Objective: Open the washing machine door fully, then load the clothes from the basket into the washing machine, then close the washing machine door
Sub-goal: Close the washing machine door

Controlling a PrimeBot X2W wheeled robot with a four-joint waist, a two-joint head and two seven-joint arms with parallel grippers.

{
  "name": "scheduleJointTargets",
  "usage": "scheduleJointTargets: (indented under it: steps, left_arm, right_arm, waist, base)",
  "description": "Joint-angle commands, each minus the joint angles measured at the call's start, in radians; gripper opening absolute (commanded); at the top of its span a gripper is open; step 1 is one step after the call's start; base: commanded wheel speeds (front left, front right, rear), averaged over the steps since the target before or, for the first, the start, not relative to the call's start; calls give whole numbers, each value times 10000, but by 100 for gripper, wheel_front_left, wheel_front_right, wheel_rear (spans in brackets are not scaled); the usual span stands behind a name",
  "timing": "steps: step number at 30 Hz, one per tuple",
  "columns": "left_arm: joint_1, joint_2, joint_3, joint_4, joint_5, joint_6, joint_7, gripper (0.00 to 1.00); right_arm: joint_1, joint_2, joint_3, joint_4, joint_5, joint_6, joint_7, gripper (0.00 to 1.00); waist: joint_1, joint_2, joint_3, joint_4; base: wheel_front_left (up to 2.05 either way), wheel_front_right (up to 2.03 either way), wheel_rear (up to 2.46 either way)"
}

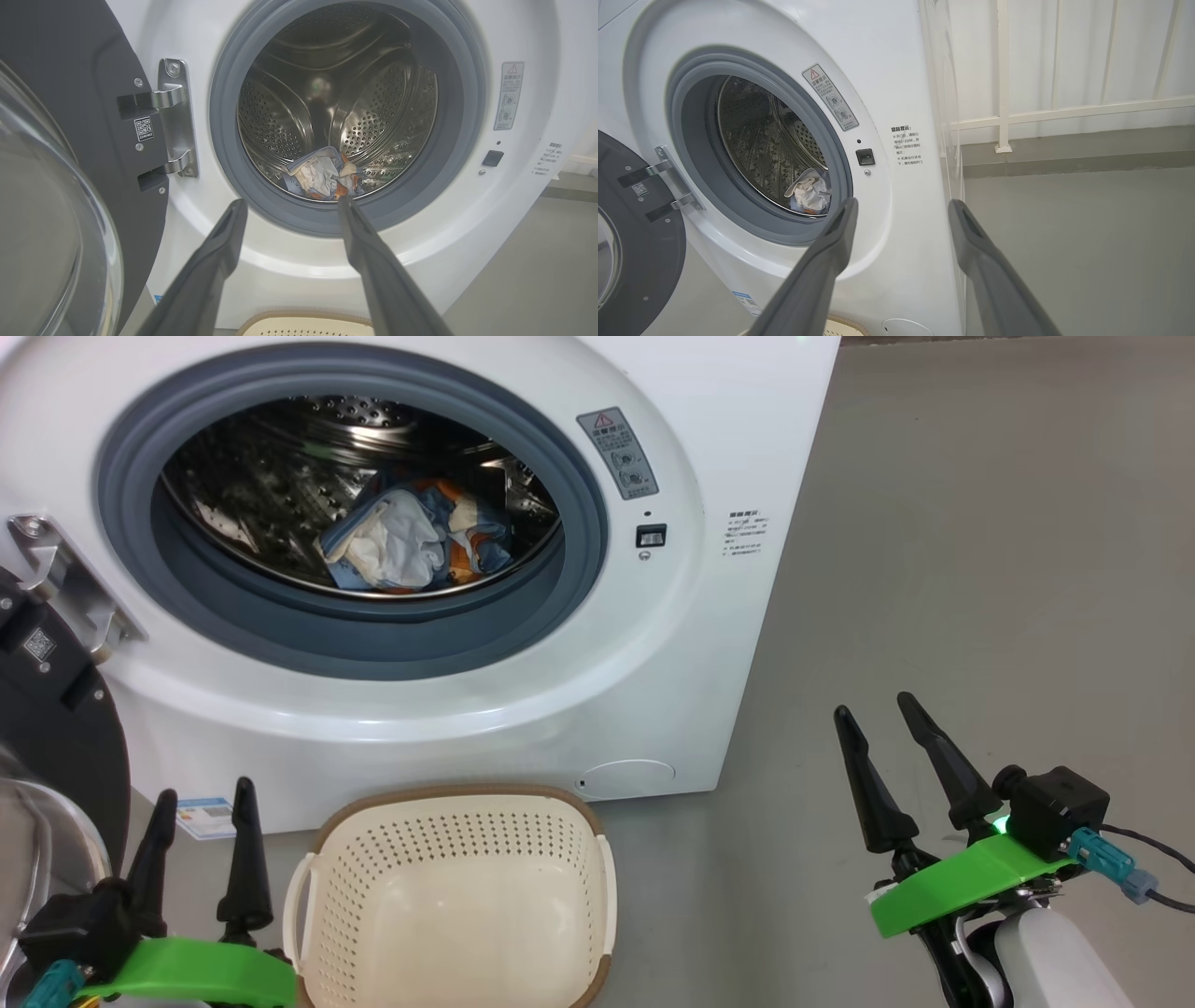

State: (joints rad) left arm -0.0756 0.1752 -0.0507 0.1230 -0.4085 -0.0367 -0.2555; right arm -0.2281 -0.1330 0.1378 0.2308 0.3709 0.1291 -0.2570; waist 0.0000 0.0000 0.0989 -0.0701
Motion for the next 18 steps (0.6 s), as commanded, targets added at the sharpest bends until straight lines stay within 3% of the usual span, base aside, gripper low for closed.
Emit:
scheduleJointTargets:
  steps: [1, 11, 18]
  left_arm:
    - [-110, 161, 437, -237, 85, -51, -63, 100]
    - [-79, 48, 561, -183, 145, -139, -63, 100]
    - [-93, -10, 623, -187, 230, -138, -63, 100]
  right_arm:
    - [-87, -18, 216, -252, -44, 16, -48, 100]
    - [-62, -13, 232, -231, -33, 16, -48, 100]
    - [-71, -8, 222, -237, -26, 16, -48, 100]
  waist:
    - [0, 0, -14, -1]
    - [0, 0, -84, -39]
    - [0, 0, -90, -70]
  base:
    - [0, 0, 0]
    - [-9, 9, 0]
    - [-93, 93, 0]
